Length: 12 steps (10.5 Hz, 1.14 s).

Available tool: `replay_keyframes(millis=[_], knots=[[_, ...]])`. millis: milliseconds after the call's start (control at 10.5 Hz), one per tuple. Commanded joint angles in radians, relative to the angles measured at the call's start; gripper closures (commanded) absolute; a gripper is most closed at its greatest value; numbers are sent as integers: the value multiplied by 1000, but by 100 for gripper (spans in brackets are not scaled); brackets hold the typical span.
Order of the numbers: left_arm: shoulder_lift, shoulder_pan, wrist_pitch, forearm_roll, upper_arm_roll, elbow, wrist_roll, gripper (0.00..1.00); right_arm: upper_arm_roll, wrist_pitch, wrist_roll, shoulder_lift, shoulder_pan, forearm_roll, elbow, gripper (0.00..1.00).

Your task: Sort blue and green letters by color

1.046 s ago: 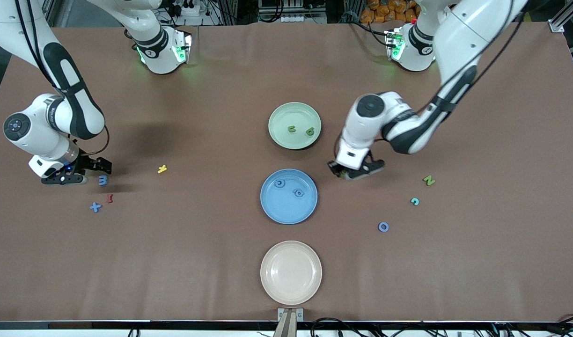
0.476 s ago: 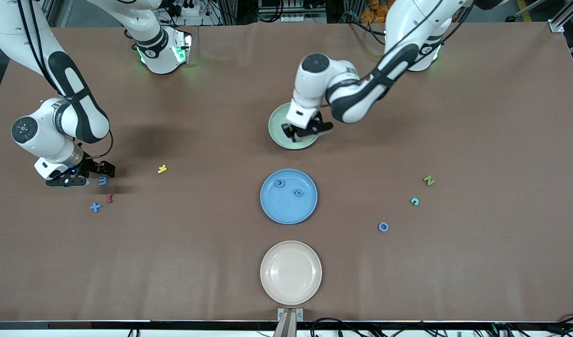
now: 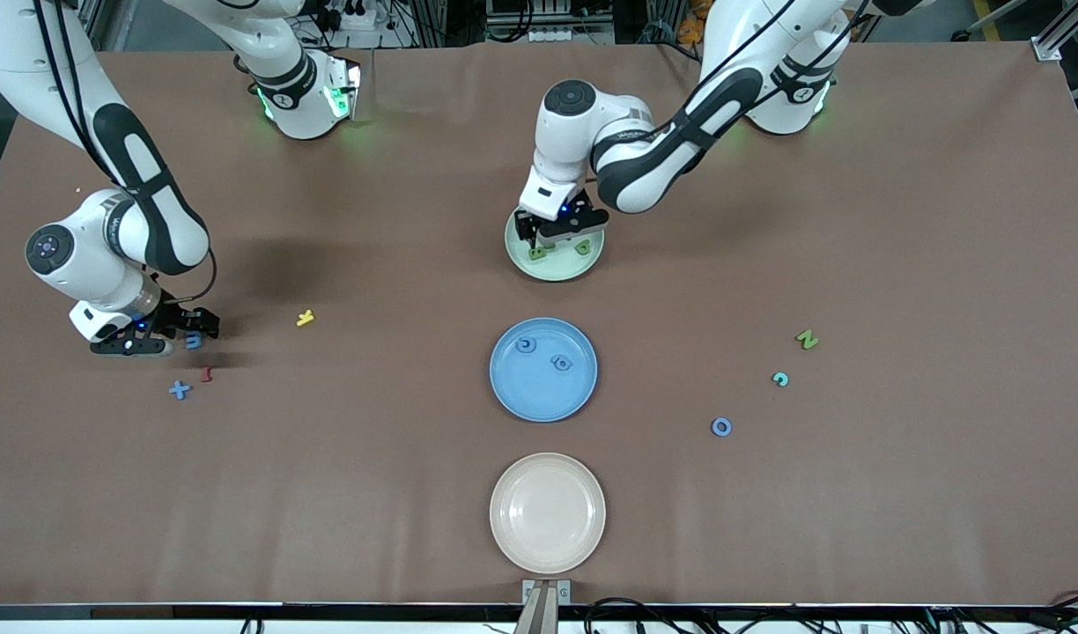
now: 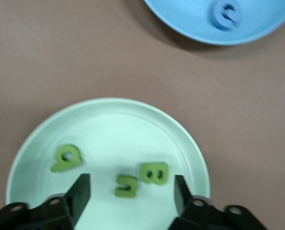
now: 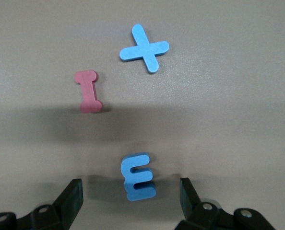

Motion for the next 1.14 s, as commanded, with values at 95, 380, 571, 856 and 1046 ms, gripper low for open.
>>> replay_keyframes(millis=[95,380,571,856,1046], knots=[[0,115,-34,17,42,1,47,0,5,2,-42,16,-10,21,14,59],[-4,224,-34,18,84,3,180,0,5,3,-68,25,-18,21,14,74],[-8,308,-34,18,84,-2,237,0,7,-4,-68,24,-9,21,36,83],[-12,409,-34,20,84,-32,310,0,13,-82,2,10,23,23,103,88],[-15,489,-34,20,82,-52,413,0,13,-171,124,6,66,23,169,89]])
